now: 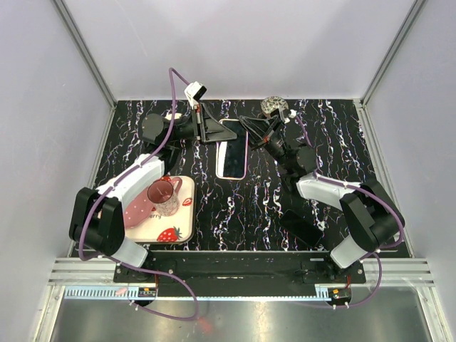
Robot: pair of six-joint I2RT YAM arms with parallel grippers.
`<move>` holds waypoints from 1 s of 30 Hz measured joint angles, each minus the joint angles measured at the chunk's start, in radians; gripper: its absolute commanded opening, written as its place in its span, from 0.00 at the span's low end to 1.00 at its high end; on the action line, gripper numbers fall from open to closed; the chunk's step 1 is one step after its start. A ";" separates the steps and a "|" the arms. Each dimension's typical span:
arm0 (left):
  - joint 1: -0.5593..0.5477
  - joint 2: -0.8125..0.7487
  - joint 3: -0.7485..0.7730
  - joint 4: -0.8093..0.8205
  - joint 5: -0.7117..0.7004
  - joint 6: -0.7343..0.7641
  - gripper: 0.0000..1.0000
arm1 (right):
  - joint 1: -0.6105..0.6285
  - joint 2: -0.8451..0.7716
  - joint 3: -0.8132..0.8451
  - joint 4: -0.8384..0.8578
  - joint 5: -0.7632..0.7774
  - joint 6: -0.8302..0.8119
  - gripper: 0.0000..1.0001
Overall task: Take the phone out of the phone case
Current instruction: Remove the phone case from the phone.
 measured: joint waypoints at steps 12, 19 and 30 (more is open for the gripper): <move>-0.019 -0.090 -0.003 0.141 0.040 0.021 0.00 | -0.026 0.014 0.007 -0.040 0.081 0.113 0.58; -0.016 -0.227 -0.004 0.066 0.030 0.151 0.00 | -0.088 -0.065 -0.095 -0.142 0.096 0.126 0.67; 0.000 -0.207 -0.054 -0.346 -0.045 0.329 0.00 | -0.133 -0.539 0.149 -0.873 -0.059 -0.504 0.78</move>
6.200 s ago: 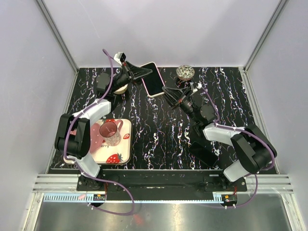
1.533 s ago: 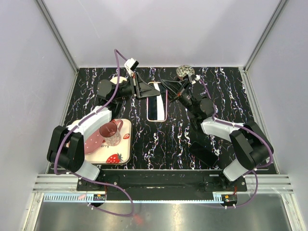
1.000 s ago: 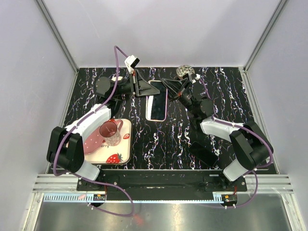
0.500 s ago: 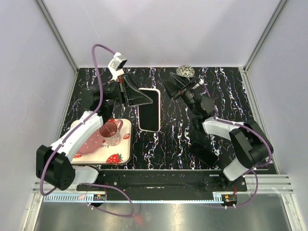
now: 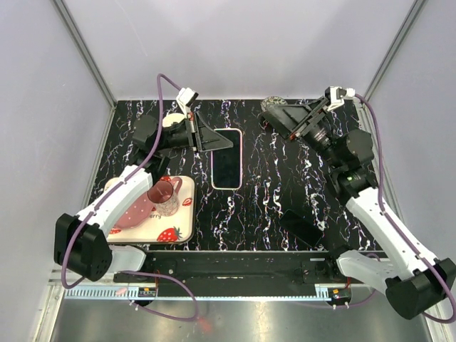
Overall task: Take the phone out of the phone case
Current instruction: Remove the phone case from the phone.
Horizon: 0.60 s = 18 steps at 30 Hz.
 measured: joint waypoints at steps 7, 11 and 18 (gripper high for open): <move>0.008 0.070 0.002 -0.019 -0.015 -0.025 0.00 | 0.010 0.005 0.084 -0.292 -0.183 -0.290 0.79; 0.012 0.110 0.003 0.011 -0.019 -0.072 0.00 | 0.078 0.043 0.084 -0.413 -0.223 -0.394 0.79; 0.018 0.125 0.014 0.045 -0.024 -0.110 0.00 | 0.112 0.054 0.074 -0.453 -0.251 -0.443 0.65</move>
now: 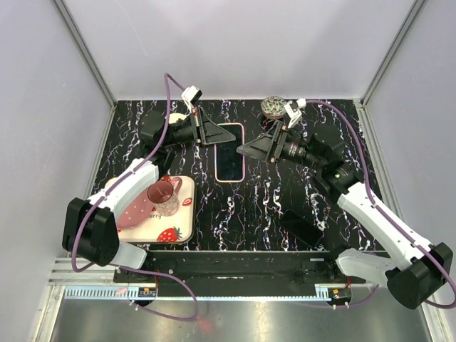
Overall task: Take the phone out of the phone case
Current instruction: Remove the phone case from the phone.
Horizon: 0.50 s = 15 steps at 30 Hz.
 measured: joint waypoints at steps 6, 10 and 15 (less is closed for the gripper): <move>0.003 0.001 0.015 0.015 -0.003 -0.014 0.00 | 0.003 0.037 -0.024 0.014 -0.020 0.007 0.43; 0.004 0.005 0.017 0.025 -0.003 -0.020 0.00 | 0.003 0.046 -0.041 0.040 -0.023 0.021 0.21; 0.006 0.009 0.017 0.032 -0.008 -0.031 0.00 | 0.006 0.049 -0.063 0.116 -0.022 0.043 0.00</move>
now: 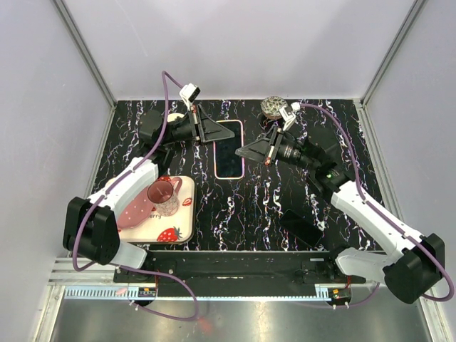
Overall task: Take the phone out of the phone case
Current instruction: Remove the phone case from the phone.
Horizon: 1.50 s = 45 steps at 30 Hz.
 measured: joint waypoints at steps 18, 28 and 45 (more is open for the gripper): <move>0.008 -0.033 -0.117 -0.039 -0.047 0.003 0.65 | 0.004 -0.055 -0.227 0.194 0.233 0.168 0.00; -0.023 -0.055 -0.128 -0.124 -0.068 0.082 0.36 | 0.003 -0.018 -0.225 0.247 0.234 0.205 0.00; -0.047 -0.054 -0.120 -0.200 -0.088 0.103 0.00 | 0.003 -0.014 -0.218 0.249 0.225 0.213 0.50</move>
